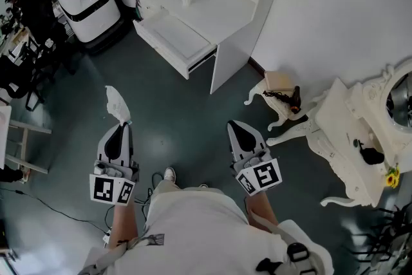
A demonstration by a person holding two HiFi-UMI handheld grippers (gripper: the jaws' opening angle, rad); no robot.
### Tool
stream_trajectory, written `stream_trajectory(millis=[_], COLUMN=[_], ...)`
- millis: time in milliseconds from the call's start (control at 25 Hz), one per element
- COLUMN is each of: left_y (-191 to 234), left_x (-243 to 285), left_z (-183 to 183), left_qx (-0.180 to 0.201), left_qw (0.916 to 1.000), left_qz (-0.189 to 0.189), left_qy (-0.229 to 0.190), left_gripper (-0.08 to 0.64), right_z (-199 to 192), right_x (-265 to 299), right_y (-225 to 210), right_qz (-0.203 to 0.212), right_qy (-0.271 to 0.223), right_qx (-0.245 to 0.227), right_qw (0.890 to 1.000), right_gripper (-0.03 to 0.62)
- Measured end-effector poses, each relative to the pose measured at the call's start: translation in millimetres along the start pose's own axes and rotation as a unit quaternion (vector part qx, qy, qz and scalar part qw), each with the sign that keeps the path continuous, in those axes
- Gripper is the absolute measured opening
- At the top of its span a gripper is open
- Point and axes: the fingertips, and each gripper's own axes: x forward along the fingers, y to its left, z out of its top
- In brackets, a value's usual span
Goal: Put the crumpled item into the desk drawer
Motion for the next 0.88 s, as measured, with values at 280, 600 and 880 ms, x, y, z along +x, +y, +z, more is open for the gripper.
stream_trajectory(millis=[280,600,880], left_y=[2.1,-1.8,-6.0], left_x=[-8.0,-5.4,1.2], left_z=[-4.0,-0.4,1.9], left_qx=[-0.005,-0.003,0.005], left_qw=[0.9999,1.0,1.0], left_qz=[0.009,0.007,0.001], left_qy=[0.006,0.002,0.006], left_gripper=[0.02,0.02,0.02], right_z=[2.6,1.9,-6.1], right_x=[6.7,5.8,6.8], right_y=[6.1,8.4,11.0], right_qz=[0.011,0.034,0.045], right_qy=[-0.002,-0.009,0.001], right_qx=[-0.002,0.02,0.023], right_qw=[1.0,0.999,0.999], right_gripper=[0.011,0.011,0.011])
